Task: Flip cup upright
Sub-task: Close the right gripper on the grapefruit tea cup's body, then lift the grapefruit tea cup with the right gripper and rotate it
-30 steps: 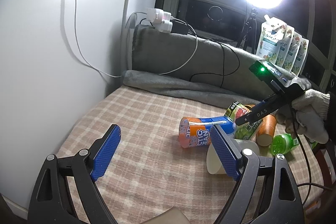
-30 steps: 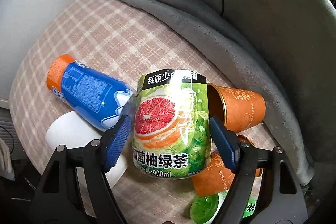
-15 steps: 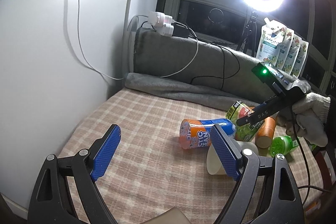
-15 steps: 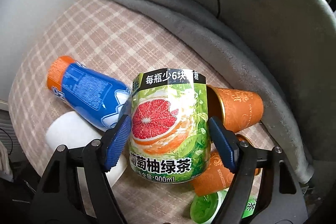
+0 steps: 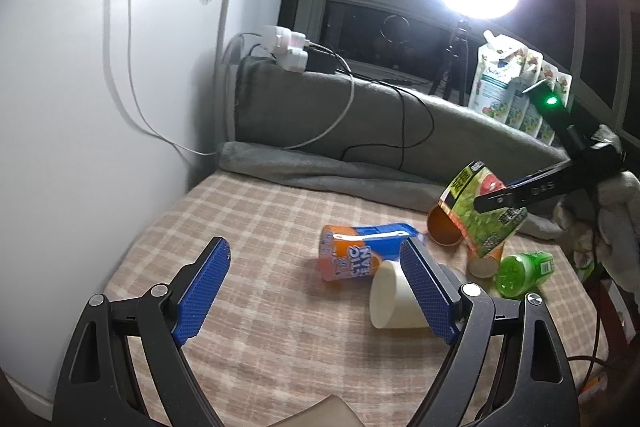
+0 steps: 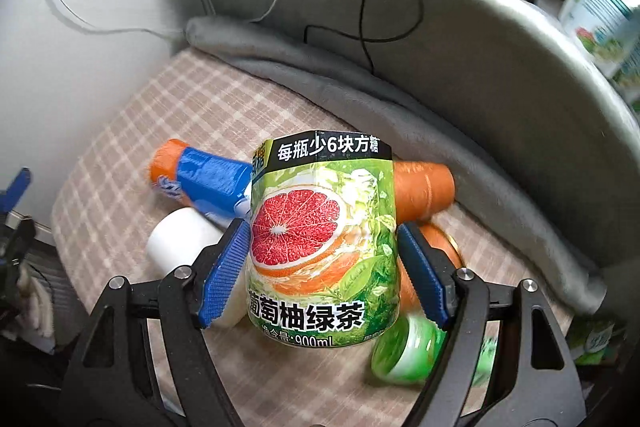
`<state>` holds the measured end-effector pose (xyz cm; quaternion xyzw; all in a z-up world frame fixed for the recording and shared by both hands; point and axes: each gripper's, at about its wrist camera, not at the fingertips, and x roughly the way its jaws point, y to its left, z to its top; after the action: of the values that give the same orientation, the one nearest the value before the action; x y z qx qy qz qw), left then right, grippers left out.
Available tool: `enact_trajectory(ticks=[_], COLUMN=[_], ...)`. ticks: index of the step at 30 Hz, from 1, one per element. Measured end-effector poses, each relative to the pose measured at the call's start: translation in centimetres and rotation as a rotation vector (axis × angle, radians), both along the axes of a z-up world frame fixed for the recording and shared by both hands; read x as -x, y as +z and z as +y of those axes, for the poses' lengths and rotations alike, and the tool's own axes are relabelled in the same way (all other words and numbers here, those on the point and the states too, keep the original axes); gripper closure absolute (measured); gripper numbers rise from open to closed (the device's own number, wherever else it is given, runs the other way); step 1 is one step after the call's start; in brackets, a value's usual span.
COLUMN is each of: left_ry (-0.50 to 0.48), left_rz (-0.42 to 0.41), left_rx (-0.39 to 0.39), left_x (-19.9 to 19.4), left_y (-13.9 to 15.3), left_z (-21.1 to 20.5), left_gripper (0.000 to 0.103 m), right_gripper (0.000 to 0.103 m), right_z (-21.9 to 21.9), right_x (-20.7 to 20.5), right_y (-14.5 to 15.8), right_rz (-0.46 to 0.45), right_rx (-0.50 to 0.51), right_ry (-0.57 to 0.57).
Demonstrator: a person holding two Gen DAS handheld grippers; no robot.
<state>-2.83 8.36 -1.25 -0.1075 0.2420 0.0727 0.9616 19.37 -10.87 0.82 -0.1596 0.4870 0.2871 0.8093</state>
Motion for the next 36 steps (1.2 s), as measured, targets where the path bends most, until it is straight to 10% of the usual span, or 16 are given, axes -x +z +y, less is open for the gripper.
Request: enact_trajectory(ticks=[22,36], left_ry=[-0.217,-0.292], left_rz=[0.067,0.138], left_rx=[-0.005,0.044], left_x=[-2.3,-3.5], left_y=[-0.4,-1.2], left_z=[-7.3,-9.2], left_gripper=[0.016,0.016], right_gripper=[0.024,0.024], right_z=[-11.8,-12.5], right_x=[9.0,8.3], right_y=[-5.9,-9.3], right_rz=[0.233,0.278], right_rx=[-0.357,-0.378], right_ry=[-0.334,-0.416])
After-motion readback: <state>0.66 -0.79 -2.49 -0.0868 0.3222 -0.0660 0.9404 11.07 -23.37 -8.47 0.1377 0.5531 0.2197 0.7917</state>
